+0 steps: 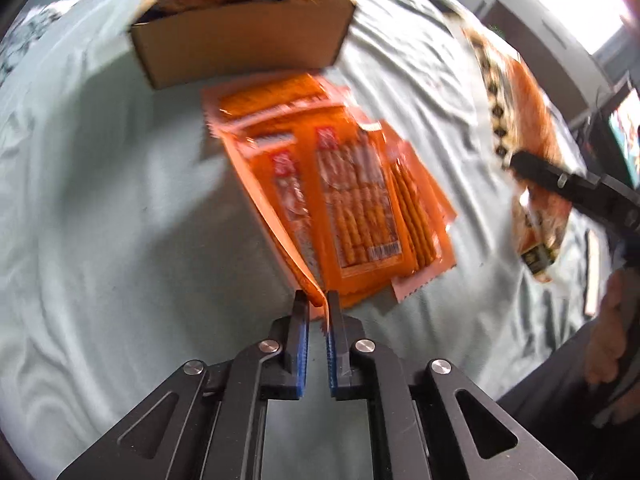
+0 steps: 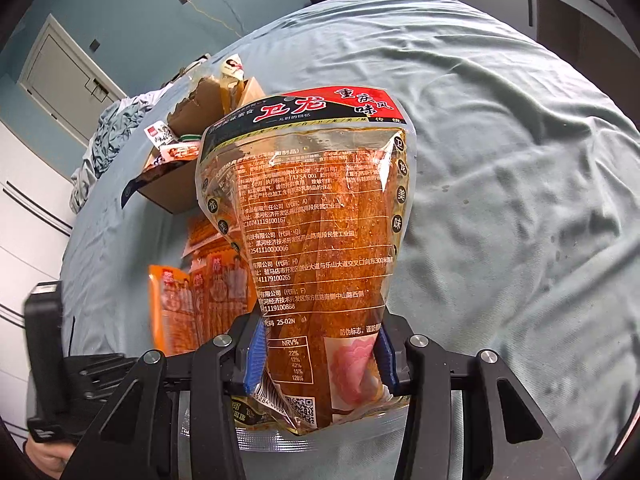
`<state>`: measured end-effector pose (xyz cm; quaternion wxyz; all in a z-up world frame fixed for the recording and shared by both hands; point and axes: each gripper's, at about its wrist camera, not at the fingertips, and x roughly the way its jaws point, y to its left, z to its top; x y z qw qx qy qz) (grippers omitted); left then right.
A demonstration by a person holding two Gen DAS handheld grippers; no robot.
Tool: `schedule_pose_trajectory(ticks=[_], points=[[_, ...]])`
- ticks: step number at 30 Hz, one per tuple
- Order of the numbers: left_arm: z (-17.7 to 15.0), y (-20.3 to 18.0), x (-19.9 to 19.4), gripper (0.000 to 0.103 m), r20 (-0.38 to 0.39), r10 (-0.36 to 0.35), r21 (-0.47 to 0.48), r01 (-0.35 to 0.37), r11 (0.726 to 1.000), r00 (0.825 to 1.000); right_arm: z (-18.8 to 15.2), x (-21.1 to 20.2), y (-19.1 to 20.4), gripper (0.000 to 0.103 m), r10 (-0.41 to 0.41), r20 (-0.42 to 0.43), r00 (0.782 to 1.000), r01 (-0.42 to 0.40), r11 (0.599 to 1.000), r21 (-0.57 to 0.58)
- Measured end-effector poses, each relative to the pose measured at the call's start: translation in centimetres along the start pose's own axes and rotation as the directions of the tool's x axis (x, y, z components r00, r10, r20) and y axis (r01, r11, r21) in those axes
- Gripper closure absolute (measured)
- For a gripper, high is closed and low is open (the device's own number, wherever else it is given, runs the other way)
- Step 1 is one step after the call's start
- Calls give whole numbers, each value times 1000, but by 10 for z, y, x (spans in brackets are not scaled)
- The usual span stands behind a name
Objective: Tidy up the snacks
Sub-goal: 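Grasp an orange sausage packet with the left tool while the right tool lifts the large bag, then carry the orange sausage packet over the box and open the left tool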
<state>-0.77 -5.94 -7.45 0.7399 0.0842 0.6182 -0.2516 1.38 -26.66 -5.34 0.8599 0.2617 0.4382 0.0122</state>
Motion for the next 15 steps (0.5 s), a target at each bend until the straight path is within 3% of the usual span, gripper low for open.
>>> schedule_pose_trajectory(ticks=[6,11,15], points=[[0,25,-47,99,135,-4,-108,19,994,991,-1,-9,-4,60,7,27,1000,-7,1000,19],[1,45,-96,99,320,-27,-148,78,986,947,-1,-14,-3,60,29,45,999,-29,999,14],[17,51,-122,99,415,-55,-159,131,979,908,-1,-12,-6,60,49,40,998,-50,999,20]])
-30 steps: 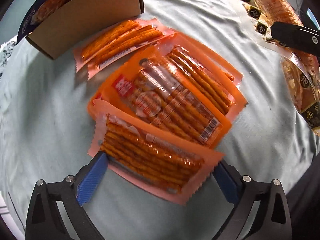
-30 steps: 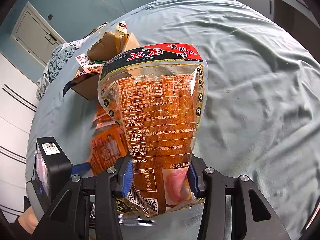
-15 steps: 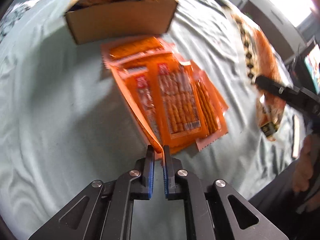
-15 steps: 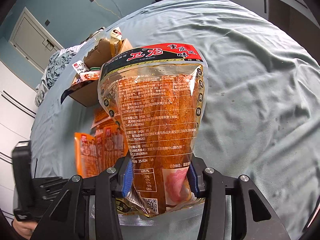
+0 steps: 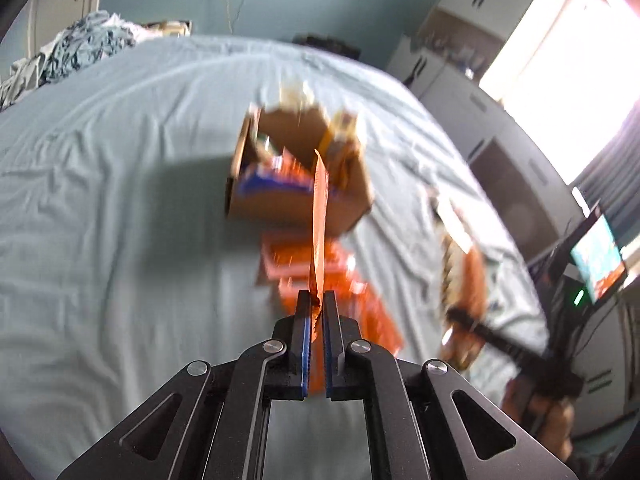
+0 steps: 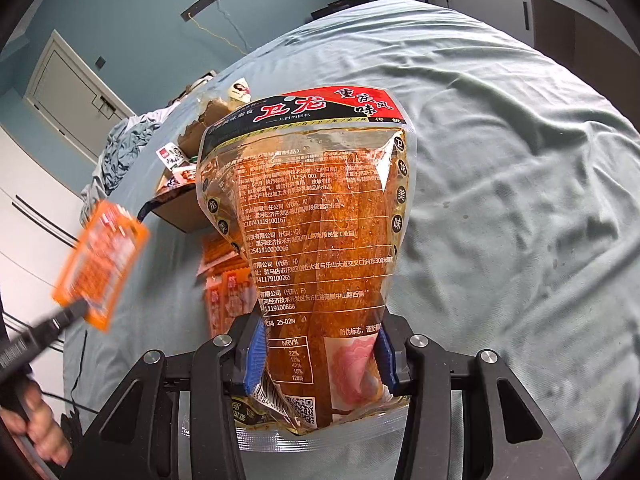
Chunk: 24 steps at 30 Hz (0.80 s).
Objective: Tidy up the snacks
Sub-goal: 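Carry the orange sausage packet over the box and open the left tool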
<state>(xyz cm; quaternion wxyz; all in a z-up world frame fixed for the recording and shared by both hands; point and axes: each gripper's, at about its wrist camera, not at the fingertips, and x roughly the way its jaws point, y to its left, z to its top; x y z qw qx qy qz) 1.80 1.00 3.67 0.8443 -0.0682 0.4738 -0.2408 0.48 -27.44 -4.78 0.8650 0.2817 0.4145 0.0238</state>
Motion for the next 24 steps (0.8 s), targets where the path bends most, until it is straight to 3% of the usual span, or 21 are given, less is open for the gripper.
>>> schedule_pose_trajectory(ticks=[8,12,14,15,16,19,22,24], points=[[82,-17,41,99,104,-3,-29,6,1000,995,3,6,-4,60,24,-17,1000,-24,1000,-9],[113,-11,65,97,152,61,-59,-52,997,986,7,11,-8,60,17,-17,1000,-17,1000,-12],[115,-4,71,75,179,140,-91,-125,988,974,8,13,-13,60,20,-21,1000,-19,1000,10],[114,0,71,47,179,161,-103,-144,984,971,9,14,-15,60,24,-24,999,-23,999,23],[110,5,69,29,178,179,-116,-160,980,968,9,15,-17,60,31,-29,999,-29,999,39],[96,17,56,28,171,198,-120,-179,976,965,11,20,-19,60,60,-43,997,-57,996,67],[78,26,45,28,88,227,-92,-219,971,970,11,20,-14,60,63,-43,997,-61,997,45],[58,29,34,28,39,262,-64,-260,964,964,11,18,-10,60,64,-31,997,-64,998,21]])
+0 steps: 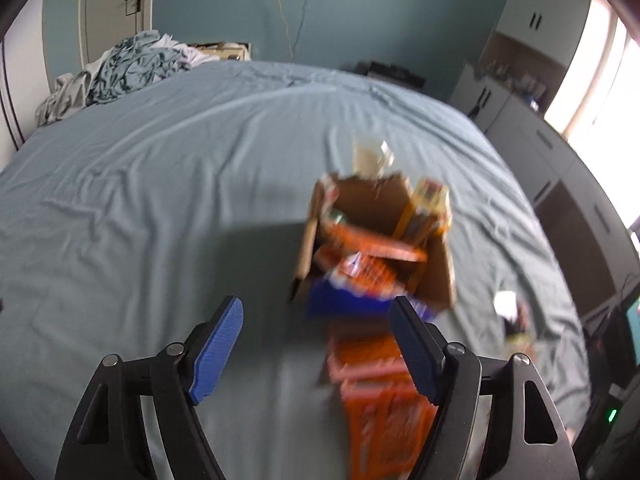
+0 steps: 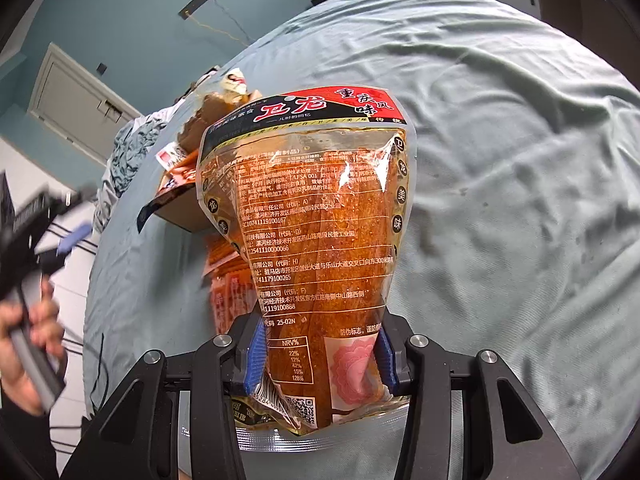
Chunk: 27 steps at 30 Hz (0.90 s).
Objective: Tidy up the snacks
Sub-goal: 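Carry the orange sausage packet over the box and open the left tool, then carry the large orange bag over the box and open the right tool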
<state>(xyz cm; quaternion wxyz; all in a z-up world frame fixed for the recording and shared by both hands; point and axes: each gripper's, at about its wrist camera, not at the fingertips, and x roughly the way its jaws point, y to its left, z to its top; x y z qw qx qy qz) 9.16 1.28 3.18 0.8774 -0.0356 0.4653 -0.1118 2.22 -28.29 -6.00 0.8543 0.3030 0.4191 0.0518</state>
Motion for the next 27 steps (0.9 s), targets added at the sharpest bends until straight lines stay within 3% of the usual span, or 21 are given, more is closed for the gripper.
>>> schedule_pose_trajectory(ticks=[3,6,8,10,13,17,22,25,26,27], points=[[-32,8,-17,27,-50,53,28,-51,998,997,-1,-3,4,60,-2,22,1000,3,1000,-29],[-73,18,-34,24,-3,71,-26,-71,997,997,0,-7,10,60,0,39,999,1,999,-38],[-88,15,-27,24,-48,95,5,-95,995,994,6,-10,17,60,12,53,999,-10,999,-43],[-90,4,-16,24,-112,112,98,-101,990,987,16,-11,30,60,14,72,997,-9,997,-78],[-89,-7,-16,24,-77,148,174,-133,976,986,40,-8,58,60,20,105,994,-4,990,-144],[-91,-19,-11,24,-52,165,247,-148,958,985,80,21,92,60,5,78,997,9,983,-185],[-88,-15,-7,24,-62,148,246,-128,961,987,127,69,126,58,-10,15,1000,12,979,-202],[-86,-13,-1,24,-85,123,229,-101,968,989,145,97,139,50,-21,-18,1000,17,983,-184],[-86,-12,1,24,-95,119,229,-95,969,988,151,107,141,34,-22,-31,999,17,985,-170],[-85,-13,3,24,-99,118,229,-92,969,988,156,113,142,28,-51,-23,998,47,987,-154]])
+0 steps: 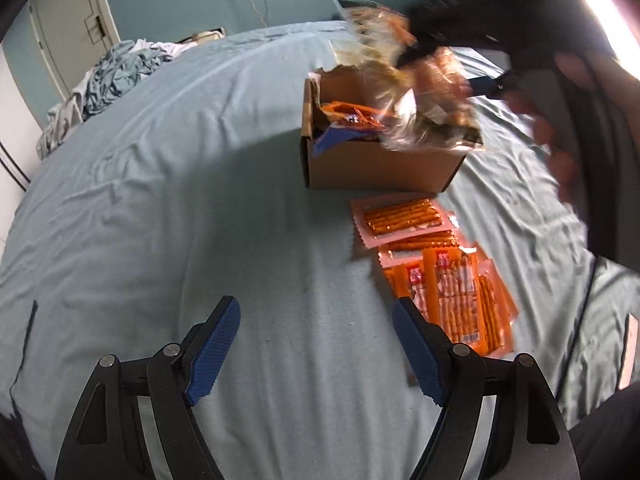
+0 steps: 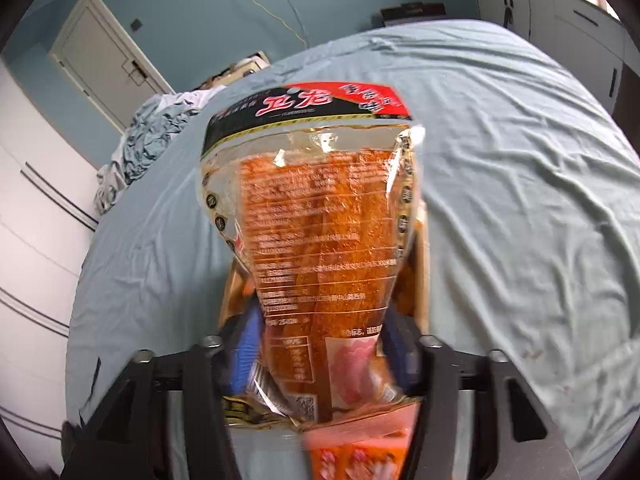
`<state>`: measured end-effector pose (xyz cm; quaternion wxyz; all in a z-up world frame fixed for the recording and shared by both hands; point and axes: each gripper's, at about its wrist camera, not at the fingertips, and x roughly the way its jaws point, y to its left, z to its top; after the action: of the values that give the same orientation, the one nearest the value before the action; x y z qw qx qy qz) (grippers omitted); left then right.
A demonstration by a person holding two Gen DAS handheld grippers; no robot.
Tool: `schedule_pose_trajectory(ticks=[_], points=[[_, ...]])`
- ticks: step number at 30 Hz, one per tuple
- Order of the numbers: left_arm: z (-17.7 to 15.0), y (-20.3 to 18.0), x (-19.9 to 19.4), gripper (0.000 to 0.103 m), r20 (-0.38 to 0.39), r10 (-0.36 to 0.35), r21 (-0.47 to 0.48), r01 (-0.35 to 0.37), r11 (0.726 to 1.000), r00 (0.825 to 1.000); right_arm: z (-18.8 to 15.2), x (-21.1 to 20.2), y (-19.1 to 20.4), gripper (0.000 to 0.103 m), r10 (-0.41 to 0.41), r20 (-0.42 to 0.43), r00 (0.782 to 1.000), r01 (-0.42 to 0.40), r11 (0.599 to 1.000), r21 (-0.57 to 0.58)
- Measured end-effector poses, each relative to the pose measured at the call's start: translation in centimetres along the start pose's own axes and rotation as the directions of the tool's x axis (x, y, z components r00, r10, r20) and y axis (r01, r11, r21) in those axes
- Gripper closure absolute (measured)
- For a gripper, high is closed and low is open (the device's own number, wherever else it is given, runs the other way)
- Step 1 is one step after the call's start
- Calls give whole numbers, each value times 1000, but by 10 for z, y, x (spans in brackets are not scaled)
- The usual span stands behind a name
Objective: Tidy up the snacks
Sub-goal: 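Carry the large orange bag over the box and open the right tool, then move the right tool down onto the orange sausage packets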
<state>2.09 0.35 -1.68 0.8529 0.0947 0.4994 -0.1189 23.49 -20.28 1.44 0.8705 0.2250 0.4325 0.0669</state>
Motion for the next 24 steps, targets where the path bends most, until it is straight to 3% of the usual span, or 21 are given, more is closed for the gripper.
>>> schedule_pose_trajectory(ticks=[6,11,14,19,20,24], points=[[1,-1,-2,24,6,-11,-2,11,1000,1000,10,-21,-10,28,-33,100,994,30,999,29],[0,0,-4,24,5,-14,-7,14,1000,1000,-40,-58,-38,28,-6,67,998,2,999,53],[-1,1,-6,24,4,-5,-13,5,1000,1000,-90,-77,-54,28,-84,48,995,83,996,26],[-6,6,-6,24,-5,-4,-33,4,999,1000,-174,-75,-77,28,-202,-49,978,201,979,-16],[-8,6,-5,24,-9,-10,-39,10,999,1000,-190,-68,-82,28,-222,-103,969,222,975,-17],[-11,6,3,24,-54,-31,-56,28,998,998,-194,-39,-79,28,-189,-242,952,200,979,22]])
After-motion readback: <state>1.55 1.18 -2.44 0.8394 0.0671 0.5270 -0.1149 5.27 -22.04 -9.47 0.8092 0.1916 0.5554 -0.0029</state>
